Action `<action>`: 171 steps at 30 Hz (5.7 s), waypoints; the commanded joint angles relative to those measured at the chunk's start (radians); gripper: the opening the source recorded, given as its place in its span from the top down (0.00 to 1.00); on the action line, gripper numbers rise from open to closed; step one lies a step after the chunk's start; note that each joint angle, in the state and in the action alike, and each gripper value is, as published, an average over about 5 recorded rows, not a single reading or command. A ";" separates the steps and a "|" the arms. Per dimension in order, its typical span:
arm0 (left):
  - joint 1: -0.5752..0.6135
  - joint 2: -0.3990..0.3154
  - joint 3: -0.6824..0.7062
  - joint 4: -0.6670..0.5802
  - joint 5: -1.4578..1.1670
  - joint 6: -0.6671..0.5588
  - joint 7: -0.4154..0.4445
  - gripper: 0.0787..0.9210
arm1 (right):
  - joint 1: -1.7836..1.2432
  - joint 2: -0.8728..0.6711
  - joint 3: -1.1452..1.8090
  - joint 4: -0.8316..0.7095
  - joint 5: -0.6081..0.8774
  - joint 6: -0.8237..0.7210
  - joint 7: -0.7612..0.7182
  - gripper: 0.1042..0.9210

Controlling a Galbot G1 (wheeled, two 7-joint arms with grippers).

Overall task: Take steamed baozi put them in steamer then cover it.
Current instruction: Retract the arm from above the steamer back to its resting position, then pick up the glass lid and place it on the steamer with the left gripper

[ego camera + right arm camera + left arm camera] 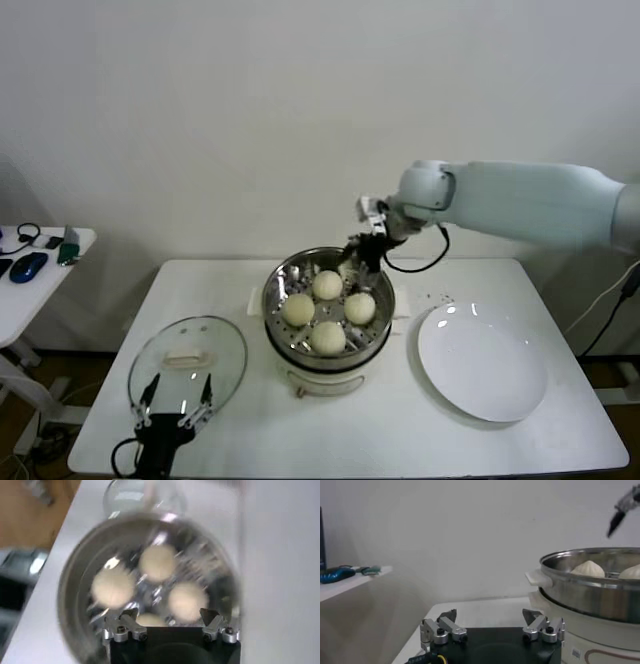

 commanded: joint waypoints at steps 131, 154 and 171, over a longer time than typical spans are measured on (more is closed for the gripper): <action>-0.493 0.267 0.075 0.632 1.218 0.077 -0.332 0.93 | -2.590 0.317 2.199 0.372 -0.556 0.831 0.688 0.12; -0.827 0.619 0.531 0.033 0.913 0.712 0.121 0.93 | -2.568 0.310 2.210 0.388 -0.626 0.790 0.720 0.12; -0.992 0.162 0.830 0.242 1.396 0.725 0.338 0.93 | -2.471 0.322 2.196 0.272 -0.618 0.820 0.718 0.12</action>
